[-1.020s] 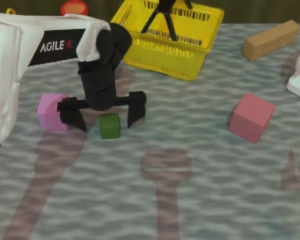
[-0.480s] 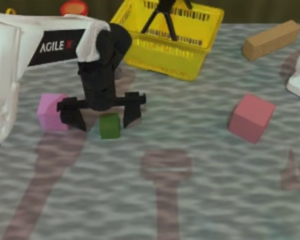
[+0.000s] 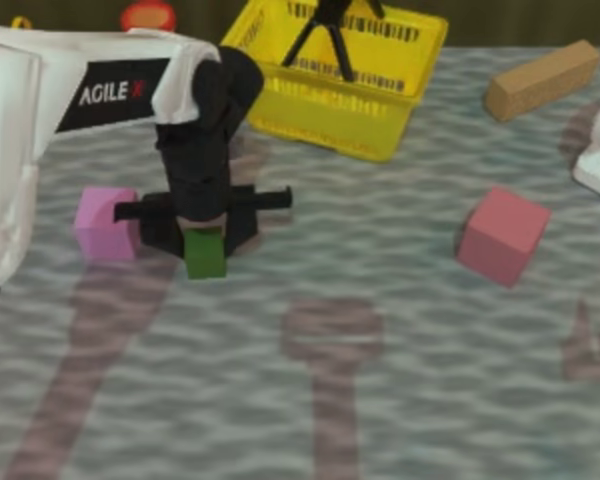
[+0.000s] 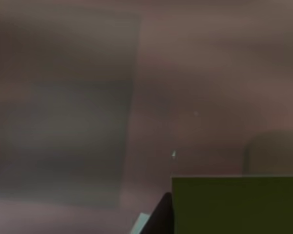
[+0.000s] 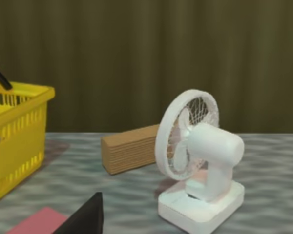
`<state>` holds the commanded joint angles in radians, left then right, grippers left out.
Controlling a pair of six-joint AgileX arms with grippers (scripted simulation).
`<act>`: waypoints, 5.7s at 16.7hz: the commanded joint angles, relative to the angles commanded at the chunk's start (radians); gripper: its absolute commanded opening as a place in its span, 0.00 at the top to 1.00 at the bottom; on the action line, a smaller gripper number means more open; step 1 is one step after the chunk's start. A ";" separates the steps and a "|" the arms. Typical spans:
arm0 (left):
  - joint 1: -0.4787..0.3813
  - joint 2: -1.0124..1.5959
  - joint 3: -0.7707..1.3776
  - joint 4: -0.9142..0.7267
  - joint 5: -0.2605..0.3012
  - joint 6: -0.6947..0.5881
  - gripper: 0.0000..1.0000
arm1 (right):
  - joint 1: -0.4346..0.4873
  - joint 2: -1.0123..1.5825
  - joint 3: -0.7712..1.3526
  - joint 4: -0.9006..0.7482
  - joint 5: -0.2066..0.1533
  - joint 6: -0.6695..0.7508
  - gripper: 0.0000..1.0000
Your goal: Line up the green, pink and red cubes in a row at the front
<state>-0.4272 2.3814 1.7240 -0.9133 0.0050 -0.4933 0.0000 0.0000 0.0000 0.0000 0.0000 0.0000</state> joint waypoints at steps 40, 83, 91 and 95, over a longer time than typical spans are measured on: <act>-0.568 -0.065 0.318 -0.369 -0.025 -0.502 1.00 | 0.000 0.000 0.000 0.000 0.000 0.000 0.00; -0.559 -0.055 0.231 -0.284 -0.025 -0.512 0.00 | 0.000 0.000 0.000 0.000 0.000 0.000 0.00; -0.557 -0.077 0.291 -0.357 -0.025 -0.508 0.00 | 0.000 0.000 0.000 0.000 0.000 0.000 0.00; -0.450 -0.083 0.282 -0.350 -0.023 -0.402 0.00 | 0.000 0.000 0.000 0.000 0.000 0.000 0.00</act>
<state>-0.8769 2.2985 2.0060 -1.2633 -0.0181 -0.8950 0.0000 0.0000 0.0000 0.0000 0.0000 0.0000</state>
